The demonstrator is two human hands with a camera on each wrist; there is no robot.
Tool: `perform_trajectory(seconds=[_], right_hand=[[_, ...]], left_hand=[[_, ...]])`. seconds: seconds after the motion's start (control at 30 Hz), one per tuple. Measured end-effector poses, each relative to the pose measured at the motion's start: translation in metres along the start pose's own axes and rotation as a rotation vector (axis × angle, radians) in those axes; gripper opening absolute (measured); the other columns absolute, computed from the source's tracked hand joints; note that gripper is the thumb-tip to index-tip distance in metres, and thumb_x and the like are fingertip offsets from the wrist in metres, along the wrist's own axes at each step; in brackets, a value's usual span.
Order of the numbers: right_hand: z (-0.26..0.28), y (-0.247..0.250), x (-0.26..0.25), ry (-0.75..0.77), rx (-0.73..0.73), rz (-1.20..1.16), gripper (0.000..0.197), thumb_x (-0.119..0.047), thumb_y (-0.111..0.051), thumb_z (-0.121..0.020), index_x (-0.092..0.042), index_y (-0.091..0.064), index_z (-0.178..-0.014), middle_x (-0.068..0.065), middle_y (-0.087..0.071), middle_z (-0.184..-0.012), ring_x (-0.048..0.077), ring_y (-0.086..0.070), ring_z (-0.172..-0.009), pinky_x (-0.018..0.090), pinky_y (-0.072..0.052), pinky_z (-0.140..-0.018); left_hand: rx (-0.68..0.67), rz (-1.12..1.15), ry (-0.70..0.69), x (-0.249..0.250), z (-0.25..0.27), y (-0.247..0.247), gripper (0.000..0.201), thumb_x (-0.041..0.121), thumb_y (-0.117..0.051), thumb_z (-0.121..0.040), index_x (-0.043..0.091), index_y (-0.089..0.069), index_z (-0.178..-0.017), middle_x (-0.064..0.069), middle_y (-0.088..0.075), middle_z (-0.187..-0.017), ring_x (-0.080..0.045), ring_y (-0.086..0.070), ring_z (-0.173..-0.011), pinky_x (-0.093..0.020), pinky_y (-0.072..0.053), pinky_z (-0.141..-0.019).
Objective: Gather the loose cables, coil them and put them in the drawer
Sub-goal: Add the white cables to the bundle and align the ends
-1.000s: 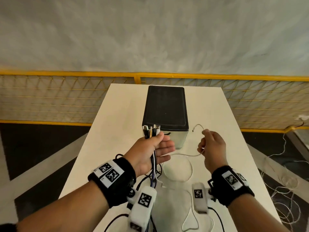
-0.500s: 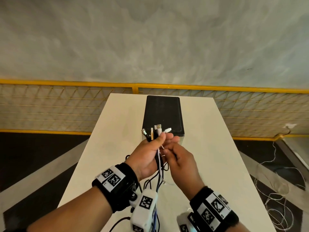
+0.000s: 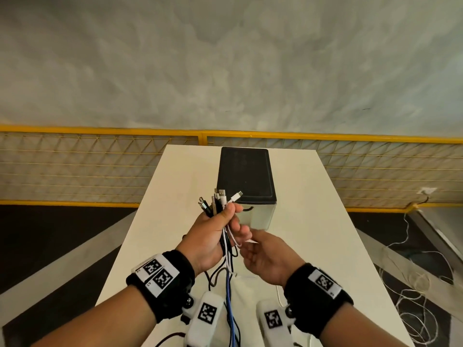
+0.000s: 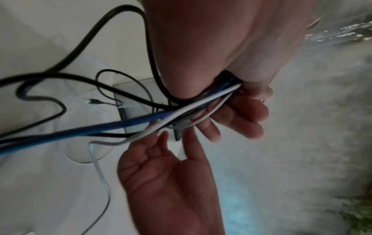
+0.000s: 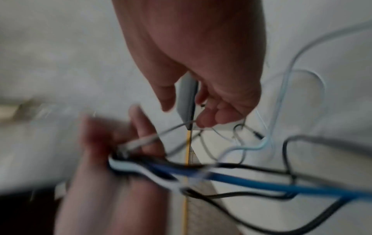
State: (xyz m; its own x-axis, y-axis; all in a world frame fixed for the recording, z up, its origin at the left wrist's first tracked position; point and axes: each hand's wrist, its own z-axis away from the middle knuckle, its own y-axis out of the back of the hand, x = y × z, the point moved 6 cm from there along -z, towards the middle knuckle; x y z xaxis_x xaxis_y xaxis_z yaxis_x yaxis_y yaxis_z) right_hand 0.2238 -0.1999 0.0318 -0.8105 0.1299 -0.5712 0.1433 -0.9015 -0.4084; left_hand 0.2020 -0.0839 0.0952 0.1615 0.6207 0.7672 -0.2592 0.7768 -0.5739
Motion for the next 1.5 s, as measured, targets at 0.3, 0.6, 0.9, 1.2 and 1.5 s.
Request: perform_trajectory(seconds=[0.3, 0.6, 0.9, 1.2, 1.5], right_hand=[[0.004, -0.010, -0.055, 0.097, -0.193, -0.385, 0.008, -0.017, -0.060, -0.072, -0.010, -0.063, -0.076, -0.003, -0.049, -0.058, 0.013, -0.041, -0.056, 0.028, -0.043, -0.065], [0.001, 0.073, -0.094, 0.221, 0.142, -0.639, 0.032, -0.021, -0.031, -0.098, -0.019, -0.042, -0.067, -0.007, -0.033, -0.043, 0.008, -0.032, -0.045, 0.025, -0.030, -0.057], [0.016, -0.029, -0.027, 0.155, -0.117, -0.355, 0.042, -0.020, -0.034, -0.100, -0.008, -0.068, -0.078, 0.013, -0.074, -0.080, 0.026, -0.074, -0.069, 0.046, -0.048, -0.087], [0.030, -0.025, -0.043, 0.107, -0.156, -0.340, 0.033, -0.017, -0.033, -0.097, -0.005, -0.061, -0.085, 0.013, -0.071, -0.093, 0.028, -0.067, -0.081, 0.050, -0.044, -0.088], [0.016, 0.100, -0.090, 0.204, 0.281, -0.633, 0.033, -0.017, -0.029, -0.101, -0.016, -0.045, -0.072, -0.006, -0.048, -0.068, 0.011, -0.054, -0.063, 0.036, -0.043, -0.068]], left_hand=[[0.080, -0.132, 0.130, 0.007, 0.032, 0.066, 0.021, 0.026, -0.059, -0.087, 0.006, -0.063, -0.091, 0.001, -0.031, -0.052, -0.012, -0.035, -0.044, -0.024, -0.030, -0.046], [0.181, -0.372, 0.398, 0.037, 0.081, 0.159, 0.021, 0.025, -0.065, -0.079, 0.007, -0.056, -0.072, 0.002, -0.027, -0.048, -0.010, -0.025, -0.035, -0.021, -0.011, -0.042], [-0.004, -0.707, -0.088, 0.028, 0.019, 0.012, 0.020, 0.014, -0.079, -0.080, 0.015, -0.061, -0.071, 0.001, -0.046, -0.051, -0.009, -0.037, -0.036, -0.018, -0.029, -0.040], [0.021, -0.693, 0.067, 0.000, 0.007, 0.003, 0.022, -0.007, -0.074, -0.074, 0.013, -0.065, -0.080, 0.000, -0.059, -0.068, -0.010, -0.042, -0.047, -0.019, -0.028, -0.042], [-0.298, -1.064, 0.503, -0.002, 0.067, 0.057, 0.023, -0.005, -0.075, -0.074, 0.017, -0.069, -0.070, -0.010, -0.059, -0.080, -0.010, -0.039, -0.050, -0.022, -0.025, -0.044]])
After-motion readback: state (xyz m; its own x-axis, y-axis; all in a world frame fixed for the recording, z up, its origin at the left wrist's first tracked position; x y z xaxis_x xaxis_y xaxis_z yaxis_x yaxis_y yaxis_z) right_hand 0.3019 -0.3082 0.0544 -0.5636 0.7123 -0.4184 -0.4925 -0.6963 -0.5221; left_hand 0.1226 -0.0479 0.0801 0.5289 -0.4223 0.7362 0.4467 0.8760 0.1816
